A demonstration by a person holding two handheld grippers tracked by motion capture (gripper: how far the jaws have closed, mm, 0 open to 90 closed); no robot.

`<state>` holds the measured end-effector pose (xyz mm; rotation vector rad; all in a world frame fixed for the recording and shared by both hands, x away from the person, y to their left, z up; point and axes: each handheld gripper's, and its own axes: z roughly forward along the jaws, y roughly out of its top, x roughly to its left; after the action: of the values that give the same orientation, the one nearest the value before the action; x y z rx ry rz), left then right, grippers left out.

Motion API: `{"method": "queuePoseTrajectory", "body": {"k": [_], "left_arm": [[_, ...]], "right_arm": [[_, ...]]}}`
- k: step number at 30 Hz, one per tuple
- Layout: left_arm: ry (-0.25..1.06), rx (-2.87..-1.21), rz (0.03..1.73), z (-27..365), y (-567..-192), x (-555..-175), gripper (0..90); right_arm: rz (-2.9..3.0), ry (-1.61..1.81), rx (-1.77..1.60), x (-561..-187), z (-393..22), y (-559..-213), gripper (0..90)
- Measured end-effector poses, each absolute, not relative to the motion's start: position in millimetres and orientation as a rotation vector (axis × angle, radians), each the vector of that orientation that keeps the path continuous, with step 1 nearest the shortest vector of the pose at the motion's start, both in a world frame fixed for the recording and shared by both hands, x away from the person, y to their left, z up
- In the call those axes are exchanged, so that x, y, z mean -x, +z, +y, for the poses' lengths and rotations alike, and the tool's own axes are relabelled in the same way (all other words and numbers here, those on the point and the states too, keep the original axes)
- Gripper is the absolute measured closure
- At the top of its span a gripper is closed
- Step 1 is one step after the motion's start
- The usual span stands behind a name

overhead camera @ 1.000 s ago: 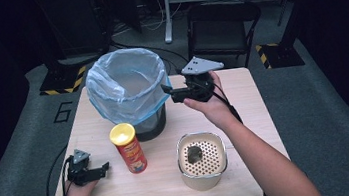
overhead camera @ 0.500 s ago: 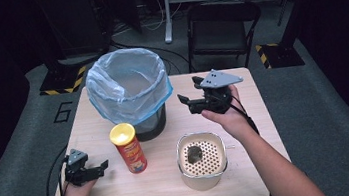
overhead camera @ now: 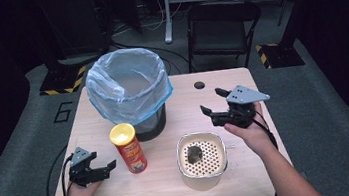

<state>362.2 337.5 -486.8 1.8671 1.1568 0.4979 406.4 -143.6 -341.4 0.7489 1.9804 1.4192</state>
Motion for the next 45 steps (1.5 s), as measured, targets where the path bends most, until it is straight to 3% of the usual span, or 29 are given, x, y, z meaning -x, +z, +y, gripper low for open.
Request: {"method": "queuePoseTrajectory", "body": {"k": [25,38,45], "left_arm": [[0.402,-1.879,0.919,317,-467,-349,10.4],[0.323,-1.856,0.918,292,-467,-360,10.9],[0.371,-1.883,0.927,281,-469,-368,11.3]], "right_arm": [[1.883,1.424,-0.963,-386,-207,-396,23.6],[1.866,1.406,-1.033,-385,-224,-405,23.6],[1.856,1.413,-1.068,-385,-231,-411,23.6]]}}
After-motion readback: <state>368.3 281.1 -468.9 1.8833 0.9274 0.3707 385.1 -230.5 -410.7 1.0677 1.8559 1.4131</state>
